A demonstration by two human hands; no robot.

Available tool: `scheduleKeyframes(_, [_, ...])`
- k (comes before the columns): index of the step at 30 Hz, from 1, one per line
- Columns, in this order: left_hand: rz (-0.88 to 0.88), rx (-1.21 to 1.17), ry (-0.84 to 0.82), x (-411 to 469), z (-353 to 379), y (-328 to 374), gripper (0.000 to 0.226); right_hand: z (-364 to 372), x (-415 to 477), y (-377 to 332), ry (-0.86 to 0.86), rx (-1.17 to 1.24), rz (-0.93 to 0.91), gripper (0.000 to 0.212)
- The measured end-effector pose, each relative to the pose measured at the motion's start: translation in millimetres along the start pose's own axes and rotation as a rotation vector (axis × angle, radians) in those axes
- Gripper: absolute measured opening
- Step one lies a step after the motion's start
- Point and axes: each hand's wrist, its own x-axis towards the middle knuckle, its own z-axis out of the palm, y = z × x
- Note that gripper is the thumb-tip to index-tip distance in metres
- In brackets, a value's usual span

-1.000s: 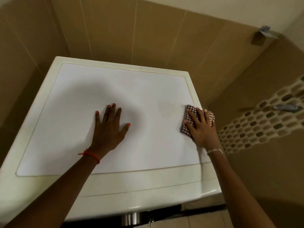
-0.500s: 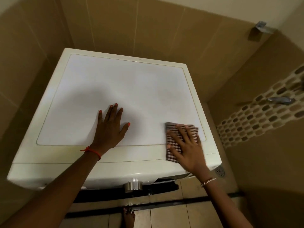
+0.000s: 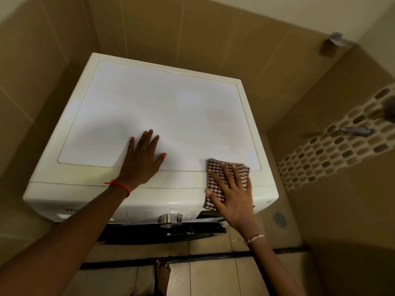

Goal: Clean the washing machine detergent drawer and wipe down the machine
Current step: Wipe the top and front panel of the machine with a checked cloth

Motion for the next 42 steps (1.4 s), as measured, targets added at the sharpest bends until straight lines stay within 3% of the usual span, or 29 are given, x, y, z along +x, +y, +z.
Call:
scheduleKeyframes(3, [0.019,0.0,-0.004,-5.6,0.4,-1.8,0.078,-2.0,-16.4,39.4,0.05,-0.024,0.108,0.065])
scheduleKeyframes(7, [0.041,-0.011,-0.025,-13.2,-1.1,-3.8,0.078,-14.9,-1.4,82.6,0.033,-0.008,0.393,0.081])
scheduleKeyframes(11, [0.1,-0.009,-0.075,-23.6,-4.4,-8.0,0.081,-19.1,16.1,64.8,0.012,0.048,0.54,0.087])
scheduleKeyframes(14, [0.197,-0.027,-0.092,-31.6,-9.0,-17.9,0.085,-1.8,9.6,7.2,0.065,-0.008,0.402,0.087])
scheduleKeyframes(18, [0.296,-0.076,-0.136,-42.5,-21.3,-43.3,0.075,28.4,2.8,-87.3,0.126,0.023,0.199,0.076])
scheduleKeyframes(24, [0.296,-0.221,-0.216,-62.2,-47.3,-98.8,0.071,58.1,6.4,-191.1,0.211,-0.026,-0.008,0.065])
scheduleKeyframes(27, [0.338,-0.16,-0.248,-72.5,-57.4,-130.0,0.066,74.0,9.1,-232.4,0.235,-0.052,-0.1,0.065])
scheduleKeyframes(33, [0.326,-0.203,-0.245,-80.6,-74.0,-172.6,0.058,105.3,16.2,-292.4,0.398,-0.121,-0.18,0.062])
scheduleKeyframes(38, [0.144,-0.567,-0.315,-79.3,-78.2,-184.0,0.048,137.9,19.4,-308.4,0.524,-0.175,-0.388,0.07])
scheduleKeyframes(40, [0.134,-0.561,-0.376,-75.4,-83.1,-182.0,0.045,151.1,22.8,-310.6,0.557,-0.271,-0.524,0.072])
scheduleKeyframes(42, [0.14,-0.412,-0.439,-73.2,-85.0,-178.2,0.044,157.8,27.5,-315.3,0.554,-0.365,-0.642,0.067])
